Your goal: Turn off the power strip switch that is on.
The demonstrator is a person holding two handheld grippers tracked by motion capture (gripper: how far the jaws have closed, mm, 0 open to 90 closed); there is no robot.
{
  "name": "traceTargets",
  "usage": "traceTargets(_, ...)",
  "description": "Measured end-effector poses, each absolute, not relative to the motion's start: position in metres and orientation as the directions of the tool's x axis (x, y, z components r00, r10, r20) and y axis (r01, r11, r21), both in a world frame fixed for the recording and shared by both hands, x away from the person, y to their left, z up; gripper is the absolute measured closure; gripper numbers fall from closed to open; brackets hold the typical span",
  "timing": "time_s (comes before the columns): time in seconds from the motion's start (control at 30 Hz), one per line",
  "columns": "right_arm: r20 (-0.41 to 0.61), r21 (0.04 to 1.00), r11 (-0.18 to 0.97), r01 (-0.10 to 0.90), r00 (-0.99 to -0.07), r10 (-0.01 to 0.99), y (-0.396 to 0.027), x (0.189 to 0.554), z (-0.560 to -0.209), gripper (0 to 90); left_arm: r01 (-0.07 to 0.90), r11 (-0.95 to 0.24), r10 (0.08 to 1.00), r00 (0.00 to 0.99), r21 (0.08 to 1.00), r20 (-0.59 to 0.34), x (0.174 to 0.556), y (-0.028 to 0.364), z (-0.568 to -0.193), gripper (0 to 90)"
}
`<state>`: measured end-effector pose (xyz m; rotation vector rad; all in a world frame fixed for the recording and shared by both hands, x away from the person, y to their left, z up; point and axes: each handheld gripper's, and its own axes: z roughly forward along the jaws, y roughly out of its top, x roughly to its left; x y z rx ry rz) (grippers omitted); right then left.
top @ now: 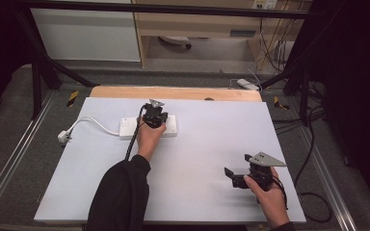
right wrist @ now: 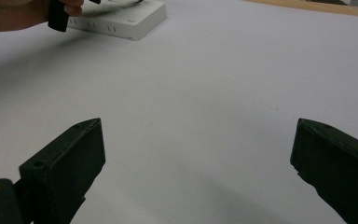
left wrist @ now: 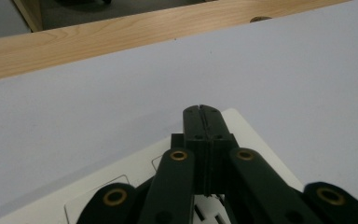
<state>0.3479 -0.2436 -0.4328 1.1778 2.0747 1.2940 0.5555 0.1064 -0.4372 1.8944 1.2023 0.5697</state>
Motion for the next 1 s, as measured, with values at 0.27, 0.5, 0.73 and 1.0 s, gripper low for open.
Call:
traceTargets(0.27,0.078,0.875,0.207,0.437,-0.551,0.831,-0.243,0.348,-0.433,3.4,0.531,-0.235,0.895,0.445,0.814,-0.032,0.555,0.108,-0.438,90.0)
traceTargets(0.5,0.078,0.874,0.209,0.438,-0.551,0.831,-0.243,0.348,-0.433,3.4,0.524,-0.238,0.883,0.468,0.818,-0.043,0.554,0.101,-0.441,90.0)
traceTargets(0.73,0.08,0.878,0.201,0.435,-0.547,0.834,-0.245,0.348,-0.433,3.4,0.519,-0.238,0.888,0.458,0.821,-0.033,0.553,0.1,-0.44,90.0)
traceTargets(1.0,0.082,0.878,0.2,0.435,-0.548,0.832,-0.244,0.348,-0.432,3.4,0.5,-0.216,0.889,0.456,0.839,-0.043,0.552,0.106,-0.432,90.0)
